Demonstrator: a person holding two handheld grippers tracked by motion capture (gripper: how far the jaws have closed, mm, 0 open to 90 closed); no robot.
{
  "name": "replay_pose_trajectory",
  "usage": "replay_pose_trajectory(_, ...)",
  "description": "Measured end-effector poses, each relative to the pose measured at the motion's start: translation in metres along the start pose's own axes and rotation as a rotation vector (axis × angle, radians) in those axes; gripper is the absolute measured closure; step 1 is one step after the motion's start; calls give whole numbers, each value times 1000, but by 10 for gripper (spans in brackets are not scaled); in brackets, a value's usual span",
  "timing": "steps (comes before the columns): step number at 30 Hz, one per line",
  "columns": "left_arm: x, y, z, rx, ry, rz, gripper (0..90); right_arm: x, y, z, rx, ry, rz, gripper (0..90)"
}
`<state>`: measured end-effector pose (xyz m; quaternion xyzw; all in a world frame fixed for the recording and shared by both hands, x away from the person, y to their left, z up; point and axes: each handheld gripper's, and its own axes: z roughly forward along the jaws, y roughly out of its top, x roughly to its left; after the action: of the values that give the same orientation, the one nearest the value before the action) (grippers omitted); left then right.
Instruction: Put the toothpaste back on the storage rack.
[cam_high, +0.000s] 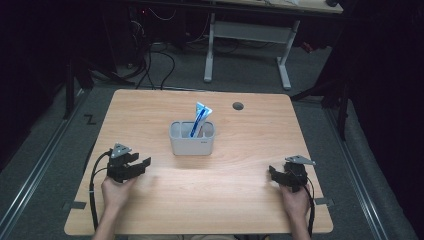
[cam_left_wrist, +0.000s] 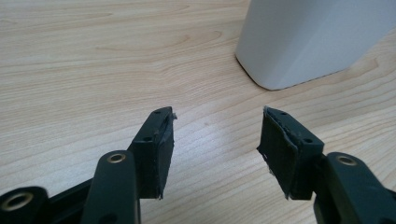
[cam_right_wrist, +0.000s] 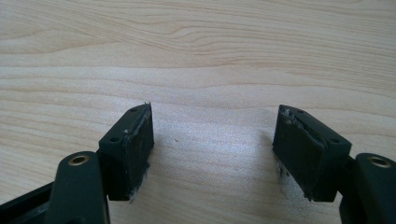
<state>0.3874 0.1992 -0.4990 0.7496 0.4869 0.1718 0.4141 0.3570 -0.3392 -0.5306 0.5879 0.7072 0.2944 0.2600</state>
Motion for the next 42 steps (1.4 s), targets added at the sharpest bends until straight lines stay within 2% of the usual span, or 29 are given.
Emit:
replay_pose_trajectory(3,-1,0,3,7,5,3,450,0,0,0,0,0,-1,288)
replay_pose_trajectory(7,-4,-3,11,17,29,35,450,0,0,0,0,0,0,289)
replay_pose_trajectory(12,-6,-8,21,41,45,43,450,0,0,0,0,0,-2,289)
replay_pose_trajectory(17,-8,-9,26,42,58,55,450,0,0,0,0,1,-3,288)
replay_pose_trajectory(21,-13,-10,32,55,78,91,450,0,0,0,0,1,-2,288)
replay_pose_trajectory(24,-15,-10,36,62,80,101,450,0,0,0,0,1,-3,288)
replay_pose_trajectory(32,-17,-11,42,73,80,109,449,0,0,0,0,1,-2,289)
replay_pose_trajectory(36,-17,-12,45,93,84,121,443,0,0,0,0,1,-2,289)
replay_pose_trajectory(42,-16,-15,46,71,81,109,417,0,0,0,0,1,-1,288)
